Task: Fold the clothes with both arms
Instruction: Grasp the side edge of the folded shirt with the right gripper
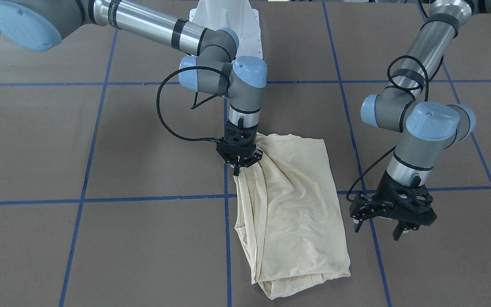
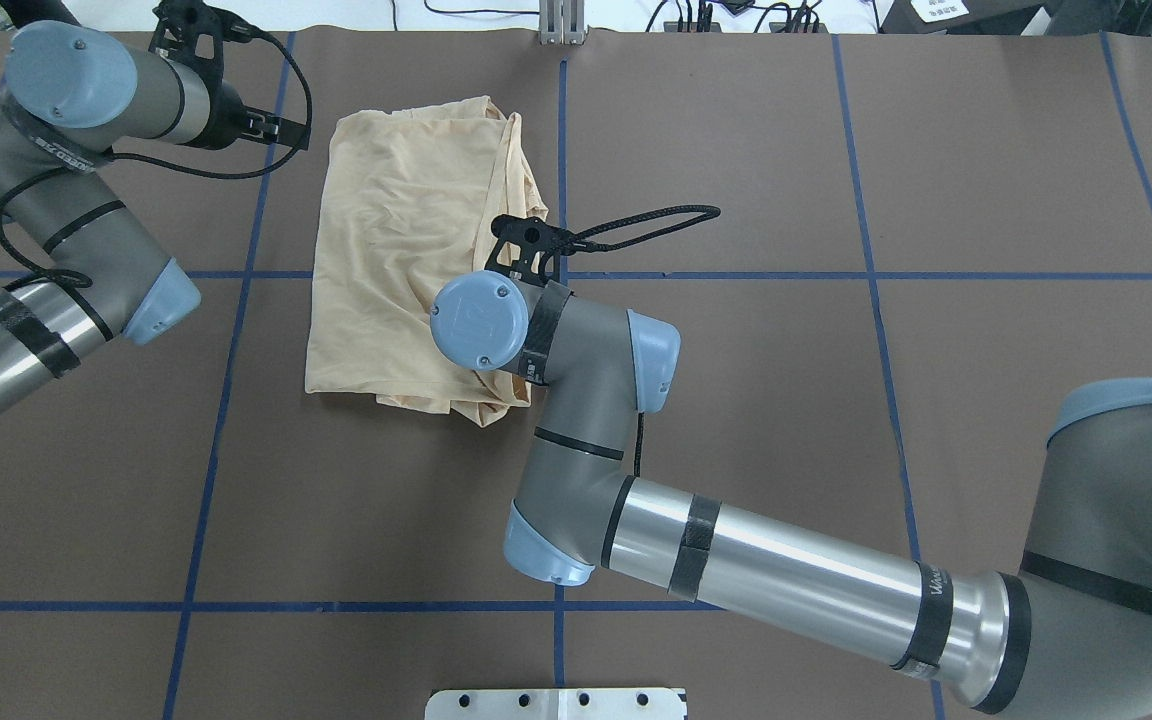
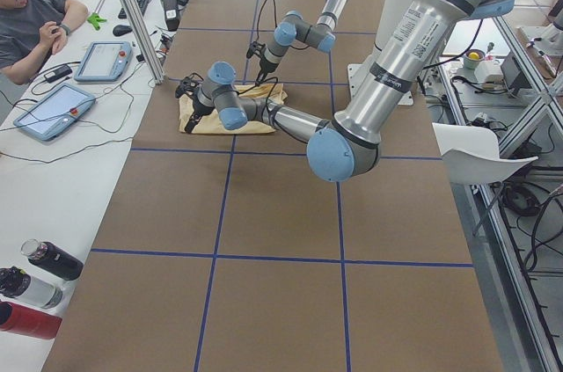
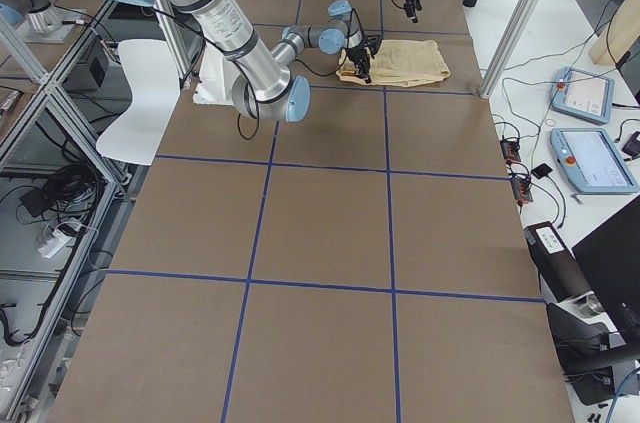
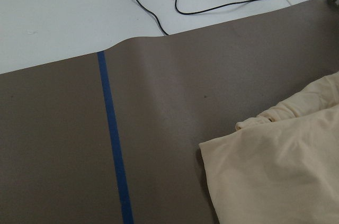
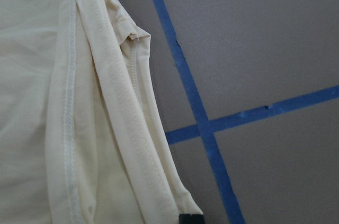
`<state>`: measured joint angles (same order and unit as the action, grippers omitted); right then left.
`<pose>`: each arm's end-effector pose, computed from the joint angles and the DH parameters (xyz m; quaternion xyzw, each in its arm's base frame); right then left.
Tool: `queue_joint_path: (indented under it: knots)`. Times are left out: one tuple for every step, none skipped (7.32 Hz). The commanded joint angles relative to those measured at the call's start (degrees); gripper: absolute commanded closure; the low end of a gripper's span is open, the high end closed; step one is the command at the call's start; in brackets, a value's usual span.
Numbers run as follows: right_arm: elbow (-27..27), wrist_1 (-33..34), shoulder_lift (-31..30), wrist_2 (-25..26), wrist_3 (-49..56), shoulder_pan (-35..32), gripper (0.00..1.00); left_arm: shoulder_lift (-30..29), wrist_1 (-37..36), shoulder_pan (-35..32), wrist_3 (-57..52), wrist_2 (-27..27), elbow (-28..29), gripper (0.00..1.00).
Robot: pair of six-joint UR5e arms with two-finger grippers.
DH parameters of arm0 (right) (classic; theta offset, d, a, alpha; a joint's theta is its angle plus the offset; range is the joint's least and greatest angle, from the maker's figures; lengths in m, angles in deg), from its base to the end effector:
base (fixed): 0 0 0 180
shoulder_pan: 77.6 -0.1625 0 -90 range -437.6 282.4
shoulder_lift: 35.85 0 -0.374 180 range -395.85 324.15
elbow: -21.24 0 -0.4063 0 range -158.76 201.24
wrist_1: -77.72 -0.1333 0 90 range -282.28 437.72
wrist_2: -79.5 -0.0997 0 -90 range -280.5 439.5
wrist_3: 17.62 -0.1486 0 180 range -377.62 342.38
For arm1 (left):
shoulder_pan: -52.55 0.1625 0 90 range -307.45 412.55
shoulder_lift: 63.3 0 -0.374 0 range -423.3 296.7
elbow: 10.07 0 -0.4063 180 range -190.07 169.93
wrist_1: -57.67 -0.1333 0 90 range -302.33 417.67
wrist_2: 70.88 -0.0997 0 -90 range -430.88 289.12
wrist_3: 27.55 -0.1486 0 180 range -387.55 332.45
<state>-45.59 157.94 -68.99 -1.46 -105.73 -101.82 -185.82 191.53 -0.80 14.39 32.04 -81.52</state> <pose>-0.6877 -0.4811 0.1795 0.1547 -0.3431 0.2079 0.9028 0.3800 -0.6783 0.3725 0.3094 0.3805 0.0142 0.8714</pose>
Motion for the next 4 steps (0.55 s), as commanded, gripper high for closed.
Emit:
queue_joint_path:
  knots:
    - [-2.76, 0.02, -1.04, -0.34, 2.32, -0.21, 1.0, 0.0, 0.0, 0.09, 0.51, 0.09, 0.0, 0.0]
    - [-6.52, 0.02, -4.36, -0.51, 2.42, -0.21, 1.0, 0.0, 0.0, 0.09, 1.04, 0.09, 0.0, 0.0]
    - [-11.09, 0.2, -8.05, -0.51, 3.2, -0.21, 1.0, -0.09, 0.0, 0.18, 1.21, 0.09, 0.0, 0.0]
    - [-16.96, 0.37, -12.96, -0.6, 3.3, -0.21, 1.0, 0.0, 0.0, 0.53, 1.65, 0.09, 0.0, 0.0]
